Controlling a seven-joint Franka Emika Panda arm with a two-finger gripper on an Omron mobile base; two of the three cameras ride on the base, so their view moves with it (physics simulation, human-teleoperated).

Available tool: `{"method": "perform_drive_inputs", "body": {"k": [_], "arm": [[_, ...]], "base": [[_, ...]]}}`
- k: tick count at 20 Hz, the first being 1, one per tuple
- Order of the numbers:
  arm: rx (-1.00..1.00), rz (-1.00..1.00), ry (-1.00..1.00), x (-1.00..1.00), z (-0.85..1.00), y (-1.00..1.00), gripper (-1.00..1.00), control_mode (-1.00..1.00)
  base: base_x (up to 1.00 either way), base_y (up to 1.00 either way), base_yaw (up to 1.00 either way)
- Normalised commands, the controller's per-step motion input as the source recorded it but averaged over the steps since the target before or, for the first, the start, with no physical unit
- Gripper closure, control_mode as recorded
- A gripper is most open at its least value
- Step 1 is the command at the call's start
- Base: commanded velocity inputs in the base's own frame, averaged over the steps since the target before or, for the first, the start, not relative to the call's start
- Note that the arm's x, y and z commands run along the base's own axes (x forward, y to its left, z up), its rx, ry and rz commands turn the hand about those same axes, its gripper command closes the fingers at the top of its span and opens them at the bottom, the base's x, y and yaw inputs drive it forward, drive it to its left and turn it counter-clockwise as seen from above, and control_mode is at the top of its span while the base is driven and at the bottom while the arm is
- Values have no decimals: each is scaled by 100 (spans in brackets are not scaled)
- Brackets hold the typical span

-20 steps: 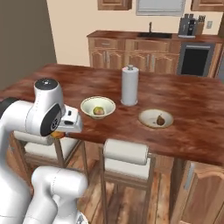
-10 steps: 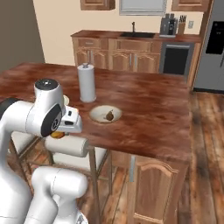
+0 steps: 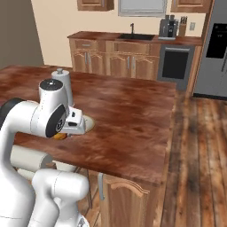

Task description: Take the fruits from the plate on the dining counter and place two fruits in each bowl.

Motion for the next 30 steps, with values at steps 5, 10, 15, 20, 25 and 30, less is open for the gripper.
{"method": "perform_drive_inputs", "body": {"k": [5, 10, 15, 20, 25, 30], "arm": [[0, 0, 0, 0, 0, 0, 100, 100], [0, 0, 0, 0, 0, 0, 100, 100], [0, 0, 1, 37, 0, 9, 100, -100], [-3, 0, 10, 100, 0, 48, 100, -100], [-10, -1, 14, 100, -3, 62, 100, -100], [-6, -1, -4, 97, -52, 32, 100, -100]], "base": [[6, 0, 0], [0, 0, 0], [6, 0, 0], [0, 0, 0], [0, 0, 0], [0, 0, 0]]}}
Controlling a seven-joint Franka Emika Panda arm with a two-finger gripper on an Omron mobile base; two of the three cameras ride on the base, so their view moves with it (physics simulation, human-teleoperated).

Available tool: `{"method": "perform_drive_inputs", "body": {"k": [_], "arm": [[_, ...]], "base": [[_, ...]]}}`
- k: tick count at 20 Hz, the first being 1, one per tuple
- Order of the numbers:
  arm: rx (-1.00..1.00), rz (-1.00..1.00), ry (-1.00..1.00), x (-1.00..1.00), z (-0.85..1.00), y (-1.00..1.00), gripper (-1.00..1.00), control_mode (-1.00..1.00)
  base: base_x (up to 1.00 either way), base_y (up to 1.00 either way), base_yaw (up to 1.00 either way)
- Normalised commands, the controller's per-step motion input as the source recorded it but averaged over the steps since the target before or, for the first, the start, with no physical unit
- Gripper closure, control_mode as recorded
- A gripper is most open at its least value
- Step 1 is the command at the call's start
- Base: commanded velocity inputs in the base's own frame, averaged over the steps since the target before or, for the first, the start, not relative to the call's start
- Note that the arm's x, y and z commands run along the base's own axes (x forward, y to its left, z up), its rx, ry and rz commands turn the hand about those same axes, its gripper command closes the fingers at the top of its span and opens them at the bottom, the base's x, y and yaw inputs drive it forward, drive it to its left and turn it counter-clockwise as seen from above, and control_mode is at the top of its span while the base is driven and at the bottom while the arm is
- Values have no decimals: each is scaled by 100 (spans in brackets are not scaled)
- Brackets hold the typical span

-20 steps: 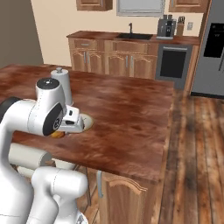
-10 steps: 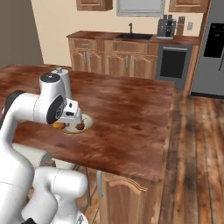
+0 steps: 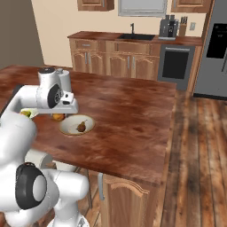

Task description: Take the fruits from the plate on the dining counter and place two fruits in each bowl.

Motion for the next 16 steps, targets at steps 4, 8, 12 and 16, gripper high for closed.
{"method": "perform_drive_inputs", "body": {"k": [4, 8, 12, 16], "arm": [[2, 0, -11, 42, -72, 0, 100, -100], [4, 0, -4, 32, -71, -1, 100, -100], [0, 0, 1, 31, -53, 0, 100, -100], [0, 0, 7, 28, -14, 0, 100, -100]], "base": [[0, 0, 0], [0, 0, 0], [0, 0, 0], [0, 0, 0]]}}
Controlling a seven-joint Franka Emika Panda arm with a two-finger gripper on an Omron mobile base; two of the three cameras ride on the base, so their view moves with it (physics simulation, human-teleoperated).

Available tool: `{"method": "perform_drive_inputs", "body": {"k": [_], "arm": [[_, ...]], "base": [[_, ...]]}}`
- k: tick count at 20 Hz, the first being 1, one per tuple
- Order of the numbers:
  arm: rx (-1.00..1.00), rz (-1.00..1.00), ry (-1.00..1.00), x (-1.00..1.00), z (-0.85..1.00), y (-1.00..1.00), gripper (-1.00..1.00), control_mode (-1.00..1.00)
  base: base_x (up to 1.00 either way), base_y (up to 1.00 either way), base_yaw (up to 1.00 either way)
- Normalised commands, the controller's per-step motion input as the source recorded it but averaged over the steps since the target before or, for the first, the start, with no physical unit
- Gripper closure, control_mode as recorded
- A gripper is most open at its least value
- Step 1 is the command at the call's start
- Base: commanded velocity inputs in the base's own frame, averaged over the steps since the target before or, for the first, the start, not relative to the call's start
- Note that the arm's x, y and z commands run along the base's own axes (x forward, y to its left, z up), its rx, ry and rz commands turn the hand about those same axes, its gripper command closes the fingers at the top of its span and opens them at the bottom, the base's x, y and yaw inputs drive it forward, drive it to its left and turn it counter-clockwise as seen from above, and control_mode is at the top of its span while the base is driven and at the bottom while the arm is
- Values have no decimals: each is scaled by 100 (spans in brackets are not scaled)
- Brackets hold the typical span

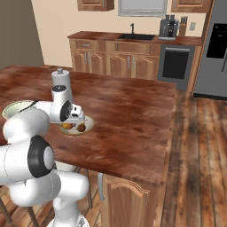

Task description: Take the fruits from the plate on the dining counter and place two fruits in each bowl.

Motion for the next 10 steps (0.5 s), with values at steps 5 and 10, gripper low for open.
{"method": "perform_drive_inputs", "body": {"k": [5, 10], "arm": [[0, 0, 7, 51, 0, 0, 100, -100], [0, 0, 11, 50, -9, 3, 100, -100]], "base": [[0, 0, 0], [0, 0, 0]]}}
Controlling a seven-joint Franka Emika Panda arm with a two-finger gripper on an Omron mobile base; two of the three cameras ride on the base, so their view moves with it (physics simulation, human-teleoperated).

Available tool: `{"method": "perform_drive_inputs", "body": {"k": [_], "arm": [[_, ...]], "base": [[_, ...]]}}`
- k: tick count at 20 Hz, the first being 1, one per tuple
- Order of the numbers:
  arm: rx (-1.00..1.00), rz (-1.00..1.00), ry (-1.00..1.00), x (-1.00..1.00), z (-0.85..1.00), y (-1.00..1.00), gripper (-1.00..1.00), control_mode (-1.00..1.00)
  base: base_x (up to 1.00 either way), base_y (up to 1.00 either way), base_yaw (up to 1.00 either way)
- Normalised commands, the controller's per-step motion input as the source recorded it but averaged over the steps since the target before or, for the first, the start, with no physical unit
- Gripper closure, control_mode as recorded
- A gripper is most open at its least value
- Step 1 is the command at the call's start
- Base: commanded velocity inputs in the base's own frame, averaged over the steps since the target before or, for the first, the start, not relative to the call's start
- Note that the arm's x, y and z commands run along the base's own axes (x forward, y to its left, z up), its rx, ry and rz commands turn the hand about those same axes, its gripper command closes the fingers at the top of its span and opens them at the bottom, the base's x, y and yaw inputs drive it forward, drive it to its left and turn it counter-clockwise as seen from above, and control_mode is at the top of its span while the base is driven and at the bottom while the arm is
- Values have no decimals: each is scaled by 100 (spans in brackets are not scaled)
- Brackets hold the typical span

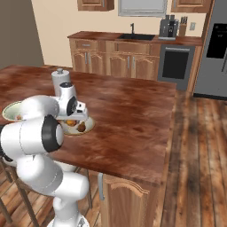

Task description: Take the fruits from the plate on the dining counter and place two fruits in each bowl.

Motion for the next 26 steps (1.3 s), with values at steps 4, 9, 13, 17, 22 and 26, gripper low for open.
{"method": "perform_drive_inputs", "body": {"k": [4, 9, 13, 17, 22, 26], "arm": [[0, 0, 5, 5, -4, 8, 100, -100], [0, 0, 0, 2, -27, 4, 100, -100], [0, 0, 0, 21, -29, 0, 100, -100], [0, 0, 0, 15, -19, 0, 100, -100], [-1, 0, 0, 11, -4, 0, 100, -100], [-2, 0, 0, 22, -17, 0, 100, -100]], "base": [[0, 0, 0], [0, 0, 0], [0, 0, 0], [0, 0, 0], [0, 0, 0], [0, 0, 0]]}}
